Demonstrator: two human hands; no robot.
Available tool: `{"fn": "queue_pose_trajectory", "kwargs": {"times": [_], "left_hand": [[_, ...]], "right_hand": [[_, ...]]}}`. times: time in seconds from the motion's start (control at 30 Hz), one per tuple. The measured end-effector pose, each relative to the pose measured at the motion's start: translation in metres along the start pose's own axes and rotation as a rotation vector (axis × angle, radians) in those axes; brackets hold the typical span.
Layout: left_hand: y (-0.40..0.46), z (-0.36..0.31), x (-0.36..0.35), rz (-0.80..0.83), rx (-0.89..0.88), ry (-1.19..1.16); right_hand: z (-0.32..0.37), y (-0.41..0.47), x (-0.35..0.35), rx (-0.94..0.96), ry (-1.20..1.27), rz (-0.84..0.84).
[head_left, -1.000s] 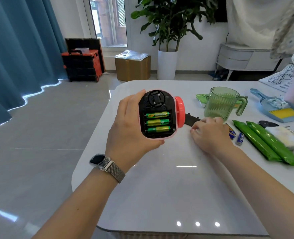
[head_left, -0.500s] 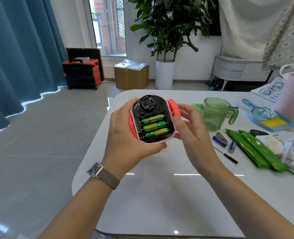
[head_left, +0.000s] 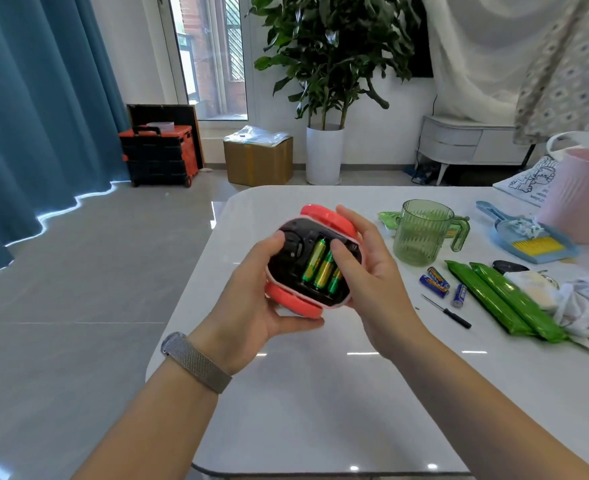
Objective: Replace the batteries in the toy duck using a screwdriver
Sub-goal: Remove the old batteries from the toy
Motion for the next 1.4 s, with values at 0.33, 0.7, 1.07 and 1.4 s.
{"fn": "queue_pose_trajectory", "kwargs": {"times": [0.33,0.7,1.07,1.4], "left_hand": [[0.005,0.017,-0.007,0.091,0.231,-0.187],[0.011,0.025,-0.015,0.149,0.205,-0.262],[0.02,0.033,-0.015,0.103,0.183,-0.225],[0.036,0.035,-0.013,0.005,0.126,-0.122]], "right_hand": [[-0.024,-0.005,0.018,-0.216,-0.009,-0.185],[-0.024,-0.01,0.015,-0.301,-0.022,-0.119],[-0.038,-0.008,0.017,-0.459,0.039,-0.093],[-0.041,-0.014,0.019,-0.479,0.207,-0.258]]}}
Point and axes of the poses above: each hand's wrist, its own y-axis towards the middle knuckle, its own x-axis out of the back of the hand, z = x × y, the point moved 6 cm from there along y, towards the middle knuckle, and after that the axes turned 15 degrees about x, right-handed, at the moved point
